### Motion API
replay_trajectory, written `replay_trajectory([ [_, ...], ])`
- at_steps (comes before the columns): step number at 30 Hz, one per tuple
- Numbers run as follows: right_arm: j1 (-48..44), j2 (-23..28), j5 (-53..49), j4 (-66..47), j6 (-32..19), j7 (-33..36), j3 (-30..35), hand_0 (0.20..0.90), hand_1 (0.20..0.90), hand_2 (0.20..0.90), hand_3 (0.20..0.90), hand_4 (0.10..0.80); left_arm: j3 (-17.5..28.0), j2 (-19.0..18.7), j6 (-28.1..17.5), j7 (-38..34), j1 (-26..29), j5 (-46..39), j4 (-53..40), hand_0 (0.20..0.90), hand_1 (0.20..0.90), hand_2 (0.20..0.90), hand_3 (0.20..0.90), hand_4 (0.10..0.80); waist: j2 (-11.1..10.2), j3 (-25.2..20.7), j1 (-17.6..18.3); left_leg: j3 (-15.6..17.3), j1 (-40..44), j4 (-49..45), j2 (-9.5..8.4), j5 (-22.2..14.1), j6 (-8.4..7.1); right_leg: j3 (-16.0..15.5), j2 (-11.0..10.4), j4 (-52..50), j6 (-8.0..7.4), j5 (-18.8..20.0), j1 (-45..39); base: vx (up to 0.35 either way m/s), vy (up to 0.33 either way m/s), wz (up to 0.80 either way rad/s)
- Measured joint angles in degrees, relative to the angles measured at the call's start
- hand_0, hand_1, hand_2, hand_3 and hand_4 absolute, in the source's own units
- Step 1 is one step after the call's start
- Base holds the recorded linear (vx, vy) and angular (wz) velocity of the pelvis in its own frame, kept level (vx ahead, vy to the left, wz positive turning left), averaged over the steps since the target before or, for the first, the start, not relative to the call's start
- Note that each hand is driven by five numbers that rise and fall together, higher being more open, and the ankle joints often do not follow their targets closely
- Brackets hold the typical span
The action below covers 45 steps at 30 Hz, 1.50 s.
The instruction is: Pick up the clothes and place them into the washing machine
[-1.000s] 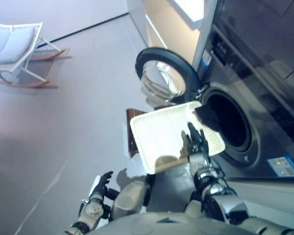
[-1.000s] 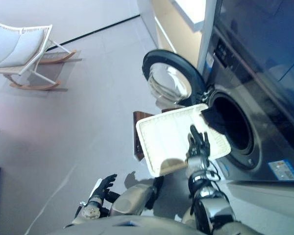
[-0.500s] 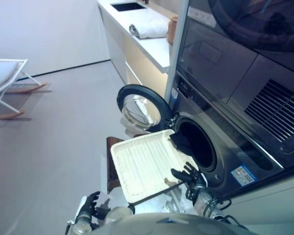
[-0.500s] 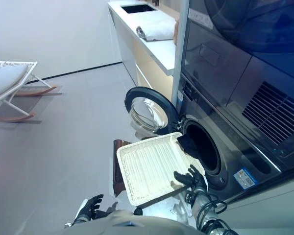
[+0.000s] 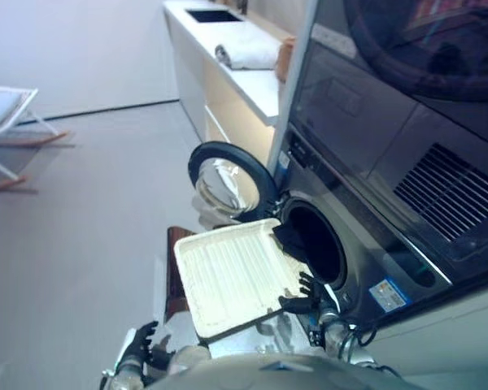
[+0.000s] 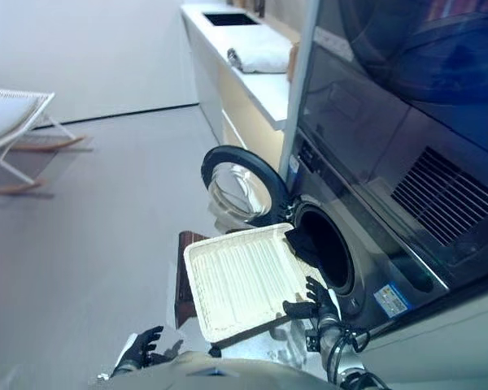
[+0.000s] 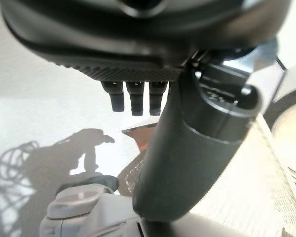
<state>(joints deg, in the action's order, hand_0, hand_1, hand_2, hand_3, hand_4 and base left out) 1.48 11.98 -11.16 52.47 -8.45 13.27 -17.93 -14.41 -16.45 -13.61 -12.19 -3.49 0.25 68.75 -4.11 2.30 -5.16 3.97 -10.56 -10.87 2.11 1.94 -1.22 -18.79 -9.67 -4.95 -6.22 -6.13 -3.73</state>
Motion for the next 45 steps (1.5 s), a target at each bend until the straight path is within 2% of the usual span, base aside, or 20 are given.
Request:
replay_trajectory([
  [1, -1.7, 0.77, 1.3, 1.32, 0.98, 0.44, -0.21, 0.9, 0.9, 0.9, 0.9, 0.8, 0.16, -0.21, -0.07, 0.02, 1.15, -0.09, -0.47, 0.9, 0.9, 0.9, 0.9, 0.8, -0.4, 1.72, -2.46, -0.11, 0.34, -0.73, -0.39, -1.01, -1.23, 1.89, -0.6, -2.59, 0.08, -0.94, 2.23, 0.134, -0.018, 0.15],
  [2, -3.93, 1.04, 2.15, 3.15, 1.45, 0.68, -0.9, 0.9, 0.9, 0.9, 0.9, 0.8, 0.22, -0.23, 0.08, -0.12, -0.57, -0.12, -0.89, 0.9, 0.9, 0.9, 0.9, 0.8, -0.34, 1.87, -4.2, -3.46, 0.75, -0.49, -1.82, -1.92, -0.61, 4.41, -0.42, -3.2, 0.14, -0.84, 3.88, 0.232, -0.036, -0.87],
  [6, -7.19, 2.36, 3.63, 7.34, 2.82, 2.13, 0.74, 0.9, 0.9, 0.9, 0.9, 0.8, -2.12, -1.47, 1.17, 1.99, 0.83, -0.02, -0.62, 0.9, 0.9, 0.9, 0.9, 0.8, -0.33, 4.11, -1.29, -9.62, -0.03, -1.28, -6.31, -1.67, 2.12, 1.27, -1.77, -8.69, -1.32, -2.78, 2.04, 0.096, -0.018, 0.77],
  [7, -9.51, 2.73, 4.24, 7.42, 3.43, 2.53, 0.68, 0.9, 0.9, 0.9, 0.9, 0.8, -2.16, -1.66, 1.06, 2.34, 1.09, -0.03, -1.39, 0.9, 0.9, 0.9, 0.9, 0.8, 0.33, 5.28, -1.24, -10.01, -0.1, -1.47, -5.54, -1.18, 2.54, 5.15, -1.5, -16.09, -1.09, -2.53, 6.52, 0.046, -0.042, 0.43],
  [9, -13.41, 2.3, 6.36, 7.36, 3.25, 2.69, -0.96, 0.9, 0.9, 0.9, 0.9, 0.8, -2.09, -3.48, 1.57, 3.22, 1.25, 0.15, -1.32, 0.9, 0.9, 0.9, 0.9, 0.8, 0.14, 6.88, -0.07, -11.41, 0.17, -0.69, -4.83, -0.77, 2.74, 16.77, 3.25, -21.55, -1.14, -3.79, 11.43, 0.138, -0.208, 0.1],
  [11, -15.09, 3.22, 8.91, 7.46, 3.42, 3.5, -0.93, 0.9, 0.9, 0.9, 0.9, 0.8, -1.98, -3.14, 1.8, 2.92, 2.43, 0.2, -0.61, 0.9, 0.9, 0.9, 0.9, 0.8, 0.76, 7.29, 0.12, -13.73, 0.27, -0.5, -5.0, -0.91, 2.6, 18.64, 3.92, -20.69, 1.59, -5.03, 12.77, 0.172, -0.352, 0.44],
  [14, -16.34, 4.99, 13.58, 8.01, 3.83, 4.45, -1.64, 0.9, 0.9, 0.9, 0.9, 0.8, -1.74, -1.39, 0.89, 2.25, 3.93, 0.11, -2.35, 0.9, 0.9, 0.9, 0.9, 0.8, 2.52, 7.24, 0.25, -13.48, -0.68, -0.52, -4.66, -0.76, 1.85, 15.61, -3.2, -11.26, 1.37, -4.66, 11.15, 0.077, -0.371, 0.63],
  [15, -17.36, 4.84, 15.21, 8.68, 4.37, 4.44, -2.63, 0.9, 0.9, 0.9, 0.9, 0.8, -1.65, -1.38, 0.55, 2.0, 4.37, -0.14, -3.24, 0.9, 0.9, 0.9, 0.9, 0.8, 2.29, 7.41, -0.49, -12.97, -1.03, -0.07, -3.91, -0.39, 1.0, 15.04, -6.0, -8.11, 0.59, -4.15, 11.44, 0.061, -0.365, 0.15],
  [16, -19.58, 4.31, 17.18, 10.13, 5.14, 4.36, -4.02, 0.9, 0.9, 0.9, 0.9, 0.8, -1.52, -0.69, 0.51, 1.23, 4.77, -0.53, -3.14, 0.9, 0.9, 0.9, 0.9, 0.8, 2.07, 7.43, -1.5, -12.34, -1.18, 0.32, -3.02, -0.64, -0.11, 13.21, -7.94, -5.56, -2.06, -2.52, 12.61, 0.115, -0.335, -0.27],
  [19, -21.32, 4.0, 20.69, 11.71, 5.12, 4.75, -6.78, 0.9, 0.9, 0.9, 0.9, 0.8, -1.56, -1.13, 1.01, 0.07, 4.88, -1.55, -3.21, 0.9, 0.9, 0.9, 0.9, 0.8, 2.23, 8.06, -0.99, -16.41, -1.06, 2.01, -1.3, 0.64, -4.01, 13.48, -6.55, 2.48, -6.2, 4.03, 8.4, 0.091, -0.315, 0.57],
  [20, -20.67, 4.44, 21.43, 13.07, 5.89, 5.08, -6.73, 0.9, 0.9, 0.9, 0.9, 0.8, -1.69, -0.86, 0.86, -0.39, 5.94, -1.66, -3.65, 0.9, 0.9, 0.9, 0.9, 0.8, 2.02, 8.05, -0.39, -17.9, -1.29, 2.8, -0.11, 0.63, -4.58, 13.04, -5.01, 1.67, -4.99, 6.51, 8.18, -0.052, -0.345, 1.41],
  [22, -19.98, 5.44, 24.0, 14.92, 7.34, 6.1, -7.81, 0.9, 0.9, 0.9, 0.9, 0.8, -2.84, -0.44, -0.39, -1.16, 5.53, -2.61, -6.08, 0.9, 0.9, 0.9, 0.9, 0.8, 3.74, 7.53, -1.07, -18.0, -1.8, 8.4, 5.53, 0.04, -2.69, 9.26, 0.05, -0.96, -2.09, 4.65, 8.28, -0.184, -0.277, 1.28],
  [23, -20.19, 6.18, 25.08, 15.46, 7.63, 7.19, -8.08, 0.9, 0.9, 0.9, 0.9, 0.8, -4.34, -0.66, -0.45, -1.39, 6.49, -2.61, -6.63, 0.9, 0.9, 0.9, 0.9, 0.8, 2.88, 7.92, 0.01, -16.69, -3.87, 7.27, 6.41, 0.07, -2.07, 5.64, 0.0, -0.71, -0.8, 4.28, 9.17, -0.278, -0.004, 1.3],
  [25, -21.6, 8.16, 27.4, 15.87, 8.46, 7.81, -9.17, 0.9, 0.9, 0.9, 0.9, 0.8, -6.18, 0.29, -0.28, -1.53, 6.55, -2.98, -7.28, 0.9, 0.9, 0.9, 0.9, 0.8, 2.39, 7.91, 0.38, -11.7, -4.92, 6.06, 4.37, 1.1, -3.02, 4.58, 0.3, -1.37, 0.04, 4.75, 12.97, -0.323, 0.09, 0.48],
  [26, -25.58, 7.49, 30.22, 17.18, 9.26, 8.25, -12.69, 0.9, 0.9, 0.9, 0.9, 0.8, -6.69, 0.47, -0.37, -2.12, 5.38, -3.62, -7.12, 0.9, 0.9, 0.9, 0.9, 0.8, 2.17, 8.12, -0.39, -9.38, -3.41, 7.81, 3.35, 3.11, -5.17, 7.6, 0.71, -2.24, 0.29, 5.13, 16.76, -0.284, 0.036, -0.97],
  [27, -29.6, 7.02, 32.17, 17.21, 9.94, 9.22, -14.54, 0.9, 0.9, 0.9, 0.9, 0.8, -6.39, 0.44, -0.51, -2.75, 5.65, -4.25, -8.25, 0.9, 0.9, 0.9, 0.9, 0.8, 1.65, 9.18, -1.15, -9.49, -3.99, 8.33, 3.35, 2.89, -5.53, 11.12, 0.95, -2.68, 0.78, 6.56, 20.09, -0.16, 0.018, -1.35],
  [29, -36.62, 8.77, 34.52, 18.21, 9.49, 10.51, -15.77, 0.9, 0.9, 0.9, 0.9, 0.8, -7.27, 0.51, -0.54, -2.82, 8.54, -4.73, -10.39, 0.9, 0.9, 0.9, 0.9, 0.8, 3.92, 12.5, -0.51, -9.65, -8.95, 4.17, 3.02, 2.12, -5.91, 11.65, 0.91, -1.24, 0.99, 8.87, 21.92, -0.027, 0.054, -0.45],
  [31, -39.85, 12.03, 35.42, 20.08, 10.71, 10.92, -16.66, 0.9, 0.9, 0.9, 0.9, 0.8, -8.88, 0.75, -1.65, -2.71, 11.32, -4.85, -10.85, 0.9, 0.9, 0.9, 0.9, 0.8, 5.7, 13.44, -0.62, -9.66, -10.95, 4.02, 2.56, 2.28, -5.02, 10.26, 0.81, -1.35, 0.68, 9.17, 23.22, -0.03, 0.05, 0.31],
  [39, -50.46, 19.27, 37.85, 23.08, 12.55, 14.23, -16.66, 0.9, 0.9, 0.9, 0.9, 0.8, -8.8, -0.44, -2.21, -5.65, 14.66, -7.6, -11.28, 0.9, 0.9, 0.9, 0.9, 0.8, 5.98, 18.83, -2.05, -8.35, -17.6, 4.19, -0.2, 4.5, -3.29, 12.21, -1.74, -0.28, -0.85, 11.85, 30.39, 0.0, 0.007, -0.02],
  [45, -56.5, 20.74, 38.34, 24.27, 12.92, 14.29, -19.07, 0.9, 0.9, 0.9, 0.9, 0.8, -8.88, -0.43, -2.22, -7.33, 18.42, -9.65, -12.87, 0.9, 0.9, 0.9, 0.9, 0.8, 6.31, 22.37, -3.08, -8.38, -22.76, 3.25, -0.33, 4.78, -3.16, 12.49, -1.85, -0.67, -0.95, 12.57, 35.21, -0.035, -0.028, -0.01],
])
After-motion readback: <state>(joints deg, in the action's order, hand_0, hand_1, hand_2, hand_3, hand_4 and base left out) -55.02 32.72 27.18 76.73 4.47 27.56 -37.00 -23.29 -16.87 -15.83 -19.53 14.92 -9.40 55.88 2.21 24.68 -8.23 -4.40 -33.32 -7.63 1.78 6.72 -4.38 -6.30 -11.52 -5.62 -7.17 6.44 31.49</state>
